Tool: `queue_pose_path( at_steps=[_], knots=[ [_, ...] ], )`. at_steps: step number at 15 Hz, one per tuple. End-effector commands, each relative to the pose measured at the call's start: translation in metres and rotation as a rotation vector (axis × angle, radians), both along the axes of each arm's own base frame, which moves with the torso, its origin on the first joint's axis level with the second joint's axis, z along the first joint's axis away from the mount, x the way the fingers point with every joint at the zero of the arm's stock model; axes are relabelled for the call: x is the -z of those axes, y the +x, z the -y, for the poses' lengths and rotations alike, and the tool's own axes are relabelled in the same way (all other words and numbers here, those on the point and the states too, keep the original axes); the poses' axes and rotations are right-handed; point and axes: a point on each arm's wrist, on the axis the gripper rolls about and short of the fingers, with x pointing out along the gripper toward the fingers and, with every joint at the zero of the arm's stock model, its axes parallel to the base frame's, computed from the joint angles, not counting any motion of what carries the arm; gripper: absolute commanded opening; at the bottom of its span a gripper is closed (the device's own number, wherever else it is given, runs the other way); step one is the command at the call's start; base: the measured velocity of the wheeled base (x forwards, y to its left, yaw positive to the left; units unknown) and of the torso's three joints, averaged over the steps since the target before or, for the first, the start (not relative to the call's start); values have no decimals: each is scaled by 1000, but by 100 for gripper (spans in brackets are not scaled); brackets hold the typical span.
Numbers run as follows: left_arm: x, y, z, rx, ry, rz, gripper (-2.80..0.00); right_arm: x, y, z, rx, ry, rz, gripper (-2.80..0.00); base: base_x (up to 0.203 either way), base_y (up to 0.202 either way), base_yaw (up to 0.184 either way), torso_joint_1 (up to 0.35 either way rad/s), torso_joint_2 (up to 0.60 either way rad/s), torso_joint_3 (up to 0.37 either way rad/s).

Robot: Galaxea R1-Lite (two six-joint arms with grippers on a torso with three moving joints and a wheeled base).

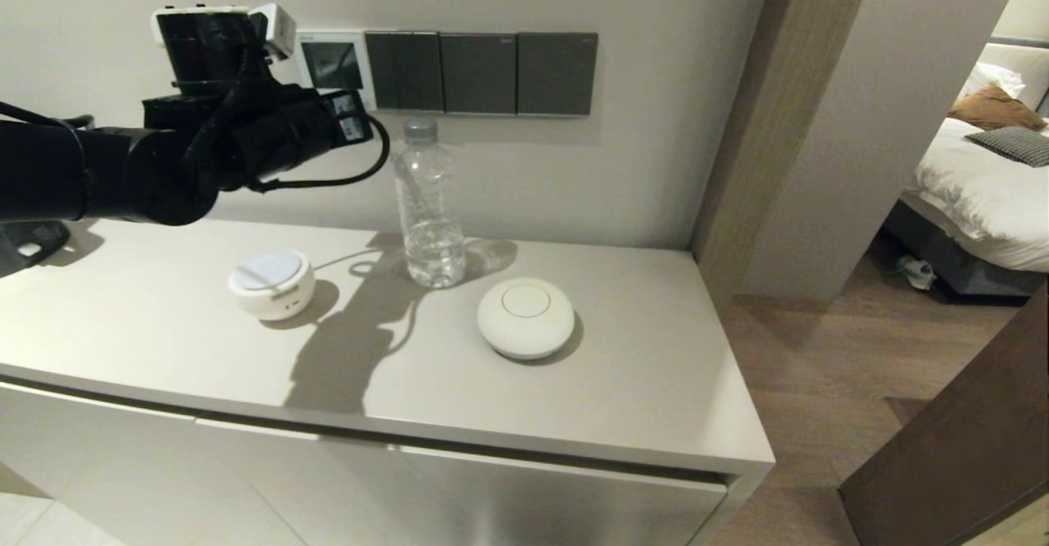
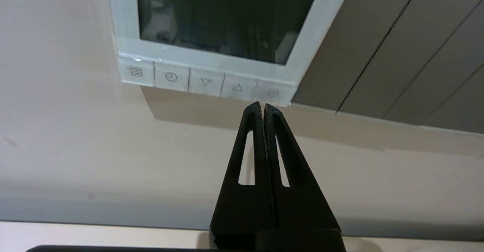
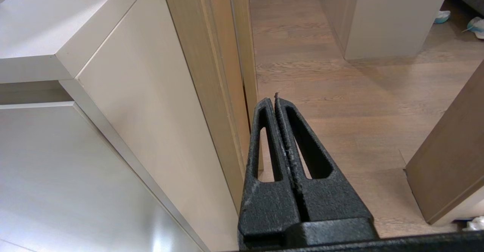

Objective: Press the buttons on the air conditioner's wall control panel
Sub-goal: Turn on the central air conditioner

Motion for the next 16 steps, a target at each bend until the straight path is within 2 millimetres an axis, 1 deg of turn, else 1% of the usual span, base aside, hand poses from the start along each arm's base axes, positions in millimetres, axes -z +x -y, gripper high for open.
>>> queue_pose_path(
  at_steps=[1,16],
  knots=[
    [-2,1,0,-1,-3,5,-280,1,0,0,0,0,0,-280,0,0,0,0,0,0],
    [4,11,4,3,-4,-10,-280,1,0,0,0,0,-1,-280,0,0,0,0,0,0]
  ],
)
